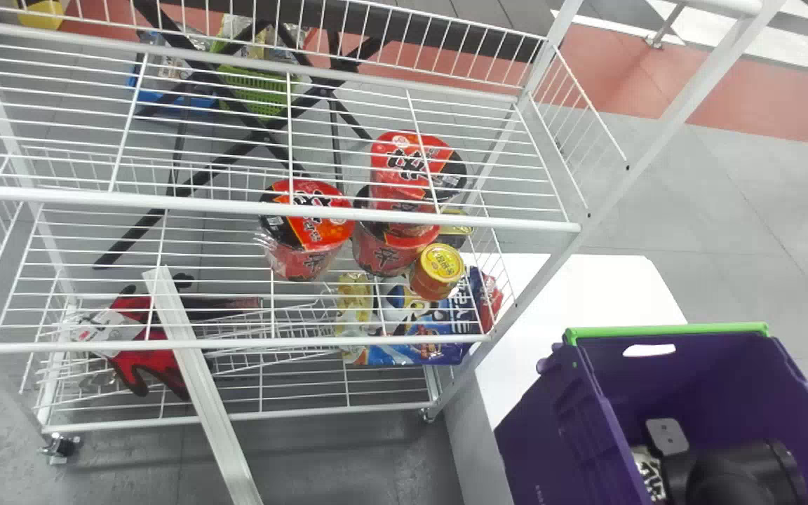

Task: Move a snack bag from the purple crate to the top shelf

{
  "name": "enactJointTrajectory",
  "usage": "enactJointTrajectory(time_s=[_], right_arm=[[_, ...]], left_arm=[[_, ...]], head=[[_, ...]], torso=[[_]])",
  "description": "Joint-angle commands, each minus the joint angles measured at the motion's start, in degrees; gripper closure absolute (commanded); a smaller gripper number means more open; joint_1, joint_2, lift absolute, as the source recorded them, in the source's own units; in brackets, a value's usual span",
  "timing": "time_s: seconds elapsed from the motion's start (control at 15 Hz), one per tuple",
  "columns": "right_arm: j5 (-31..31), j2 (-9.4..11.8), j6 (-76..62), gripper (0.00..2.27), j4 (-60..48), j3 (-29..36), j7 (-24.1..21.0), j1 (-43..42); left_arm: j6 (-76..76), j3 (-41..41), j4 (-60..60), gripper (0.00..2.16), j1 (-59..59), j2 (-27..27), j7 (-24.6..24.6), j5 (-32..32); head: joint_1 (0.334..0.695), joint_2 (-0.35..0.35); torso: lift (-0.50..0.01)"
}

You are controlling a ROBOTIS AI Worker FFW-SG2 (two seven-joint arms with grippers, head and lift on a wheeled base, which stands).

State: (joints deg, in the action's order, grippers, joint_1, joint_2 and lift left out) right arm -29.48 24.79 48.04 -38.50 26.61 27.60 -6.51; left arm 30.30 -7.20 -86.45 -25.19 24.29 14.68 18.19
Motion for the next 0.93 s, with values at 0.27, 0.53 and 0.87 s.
enactJointTrajectory(time_s=[0.27,0.53,0.87], right_arm=[[3.8,1.1,4.8,2.14,-3.9,4.7,1.0,0.1],[5.8,-0.1,2.4,2.14,-9.4,9.7,0.9,2.9],[12.0,-4.5,22.4,2.14,-27.9,17.7,8.6,8.2]], left_arm=[[0.3,0.1,0.3,0.01,0.0,-0.1,0.0,0.0],[0.3,0.3,0.2,0.01,-0.1,-0.3,0.0,0.0],[0.3,0.5,0.2,0.01,-0.1,-0.6,0.0,0.0]], head=[[0.695,-0.350],[0.695,-0.350],[0.695,-0.350]], torso=[[-0.453],[-0.453],[-0.453]])
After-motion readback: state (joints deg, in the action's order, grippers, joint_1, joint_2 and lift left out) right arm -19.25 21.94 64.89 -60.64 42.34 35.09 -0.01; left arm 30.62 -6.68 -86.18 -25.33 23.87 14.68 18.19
